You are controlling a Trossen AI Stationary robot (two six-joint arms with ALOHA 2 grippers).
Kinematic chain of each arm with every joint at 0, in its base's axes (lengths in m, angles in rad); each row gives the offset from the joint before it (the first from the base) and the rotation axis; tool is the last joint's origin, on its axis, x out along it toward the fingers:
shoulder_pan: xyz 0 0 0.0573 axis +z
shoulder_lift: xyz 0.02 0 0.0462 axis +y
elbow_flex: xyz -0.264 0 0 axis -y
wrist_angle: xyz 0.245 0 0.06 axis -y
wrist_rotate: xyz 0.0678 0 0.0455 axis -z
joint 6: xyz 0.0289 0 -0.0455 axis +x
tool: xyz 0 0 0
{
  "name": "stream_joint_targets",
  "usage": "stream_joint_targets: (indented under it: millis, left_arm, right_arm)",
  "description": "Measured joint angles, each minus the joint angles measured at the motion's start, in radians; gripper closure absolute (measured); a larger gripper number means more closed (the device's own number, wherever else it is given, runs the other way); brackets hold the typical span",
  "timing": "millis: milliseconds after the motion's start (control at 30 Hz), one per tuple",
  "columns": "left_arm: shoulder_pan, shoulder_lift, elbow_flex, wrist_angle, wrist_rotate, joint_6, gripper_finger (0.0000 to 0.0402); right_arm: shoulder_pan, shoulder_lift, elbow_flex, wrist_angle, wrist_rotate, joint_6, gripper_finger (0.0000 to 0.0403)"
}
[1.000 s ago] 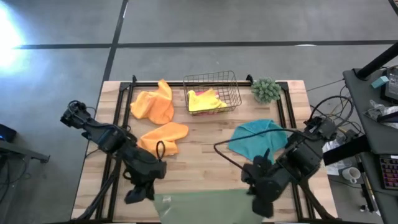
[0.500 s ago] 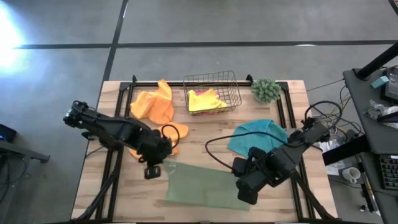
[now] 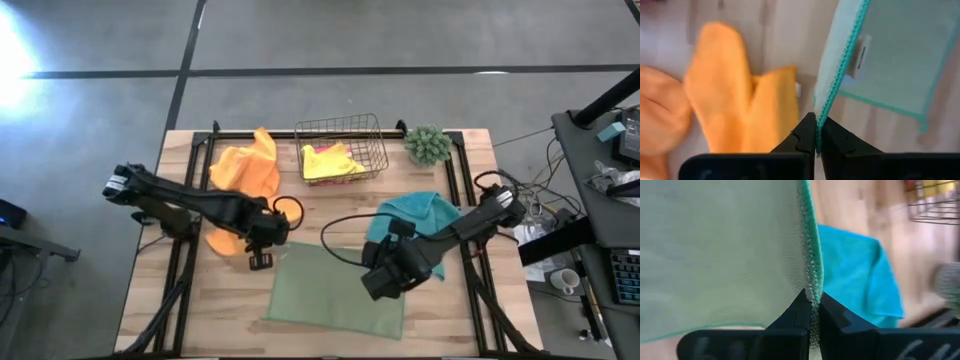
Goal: Fold microfiber towels
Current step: Fold the green microfiber cloth
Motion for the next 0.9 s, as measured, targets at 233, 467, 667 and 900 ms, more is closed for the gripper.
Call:
stream_joint_targets:
  millis: [233, 467, 667, 900]
  left_arm:
    - [0.045, 0.0, -0.045, 0.059, -0.029, 0.103, 0.0402]
    - [0.036, 0.0, -0.05, 0.057, 0.047, 0.143, 0.0402]
    - [-0.008, -0.001, -0.116, 0.109, 0.088, 0.13, 0.0402]
    - [-0.091, -0.002, -0.192, 0.221, 0.149, 0.048, 0.0402]
  right_arm:
    - [-0.034, 0.0, -0.131, 0.01, 0.044, -0.006, 0.0394]
    - [-0.025, 0.0, -0.172, 0.129, -0.035, -0.004, 0.0394]
    - [0.013, 0.0, -0.174, 0.226, -0.068, 0.055, 0.0394]
    - [0.076, 0.0, -0.202, 0.324, -0.08, 0.158, 0.0394]
